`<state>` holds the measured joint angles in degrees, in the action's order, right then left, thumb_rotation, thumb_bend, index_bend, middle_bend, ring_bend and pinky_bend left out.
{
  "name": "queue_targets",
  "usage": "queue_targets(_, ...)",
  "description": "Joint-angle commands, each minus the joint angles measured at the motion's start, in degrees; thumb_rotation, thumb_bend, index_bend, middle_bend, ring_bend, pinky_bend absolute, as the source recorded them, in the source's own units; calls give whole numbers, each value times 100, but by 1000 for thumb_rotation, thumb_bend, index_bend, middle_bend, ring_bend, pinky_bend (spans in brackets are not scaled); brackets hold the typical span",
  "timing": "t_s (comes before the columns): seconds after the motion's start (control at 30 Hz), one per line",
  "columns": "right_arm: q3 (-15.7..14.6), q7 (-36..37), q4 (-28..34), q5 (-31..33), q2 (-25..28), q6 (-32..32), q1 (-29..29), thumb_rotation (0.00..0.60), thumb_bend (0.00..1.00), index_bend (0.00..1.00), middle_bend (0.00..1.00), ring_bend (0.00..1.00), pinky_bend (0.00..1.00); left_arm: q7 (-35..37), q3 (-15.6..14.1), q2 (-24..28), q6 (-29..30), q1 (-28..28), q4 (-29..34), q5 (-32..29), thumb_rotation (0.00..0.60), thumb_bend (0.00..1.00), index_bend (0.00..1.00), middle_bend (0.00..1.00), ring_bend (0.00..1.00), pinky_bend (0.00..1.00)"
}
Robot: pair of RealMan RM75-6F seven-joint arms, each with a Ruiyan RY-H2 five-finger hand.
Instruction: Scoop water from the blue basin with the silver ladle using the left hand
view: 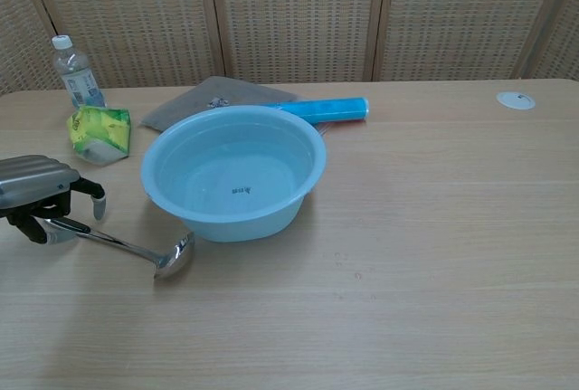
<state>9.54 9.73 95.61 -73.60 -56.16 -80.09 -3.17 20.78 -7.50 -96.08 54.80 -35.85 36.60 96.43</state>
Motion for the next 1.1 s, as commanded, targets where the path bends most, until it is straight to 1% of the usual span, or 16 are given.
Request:
queue_targets(0.03,9,10,2,2,-3,-26,7,600,0,0,0,0,0,187,-30,-223,228,118,-323,6,600,378,405,995,1000,1000)
queue_targets(0.13,8,29,17,-1,9,-47,21,600,0,0,0,0,0,313,34,-424,335,230,-608,-96,600,379,405,994,1000,1000)
queue_targets(0.27,-2,73,29,-26,31,-47,28,600,0,0,0,0,0,430,36,-617,443,295,-890,-117,600,378,405,995,1000,1000)
queue_targets(0.9,-13,296,16,-95,95,42,-6,600,0,0,0,0,0,426,32,-918,414,360,-1227,-187,600,378,410,994,1000,1000)
queue_targets(0.97,-12,313,15,-110,98,43,-12,600,0,0,0,0,0,424,50,-959,426,377,-1280,-208,600,378,435,994,1000,1000)
queue_targets(1.1,-13,365,13,-122,112,71,-25,600,0,0,0,0,0,404,91,-1063,476,431,-1428,-259,600,378,572,995,1000,1000)
